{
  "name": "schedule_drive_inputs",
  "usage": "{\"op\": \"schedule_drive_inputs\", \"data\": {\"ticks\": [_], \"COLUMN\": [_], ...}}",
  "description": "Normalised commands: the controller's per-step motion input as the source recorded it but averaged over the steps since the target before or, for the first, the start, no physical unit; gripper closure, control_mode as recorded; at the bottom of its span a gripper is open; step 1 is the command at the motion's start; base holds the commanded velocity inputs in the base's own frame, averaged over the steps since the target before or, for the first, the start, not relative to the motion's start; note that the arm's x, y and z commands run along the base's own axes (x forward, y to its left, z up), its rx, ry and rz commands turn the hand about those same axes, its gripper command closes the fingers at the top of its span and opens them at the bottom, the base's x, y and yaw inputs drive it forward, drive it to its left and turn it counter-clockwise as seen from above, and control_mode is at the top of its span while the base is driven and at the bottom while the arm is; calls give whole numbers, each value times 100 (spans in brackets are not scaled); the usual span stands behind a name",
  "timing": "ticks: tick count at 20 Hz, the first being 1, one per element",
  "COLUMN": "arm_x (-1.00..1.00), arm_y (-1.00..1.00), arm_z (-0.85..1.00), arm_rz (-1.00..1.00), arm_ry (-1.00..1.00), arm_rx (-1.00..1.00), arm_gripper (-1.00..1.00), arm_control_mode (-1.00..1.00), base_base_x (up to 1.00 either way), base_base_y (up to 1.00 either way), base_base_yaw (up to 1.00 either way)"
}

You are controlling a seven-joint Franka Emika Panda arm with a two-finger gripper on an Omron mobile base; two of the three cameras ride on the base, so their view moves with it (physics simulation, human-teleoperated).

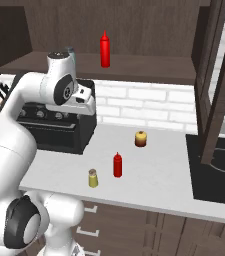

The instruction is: Put the shaker and condiment bottle from the counter next to their counterparts in the cabinet.

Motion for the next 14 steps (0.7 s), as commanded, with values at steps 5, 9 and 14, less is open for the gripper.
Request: {"op": "schedule_drive_inputs", "data": {"ticks": [5,9,14], "arm_x": [-2,-12,-11], "arm_y": [0,0,-1], "arm_z": [0,0,-6], "arm_rz": [0,-1,-3], "arm_ry": [-2,-8,-18], "arm_rx": [0,0,0], "arm_gripper": [-100,-100,-100], "arm_control_mode": [-100,-100,-100], "base_base_x": [0,0,0], "base_base_y": [0,0,0], "base_base_yaw": [0,0,0]}}
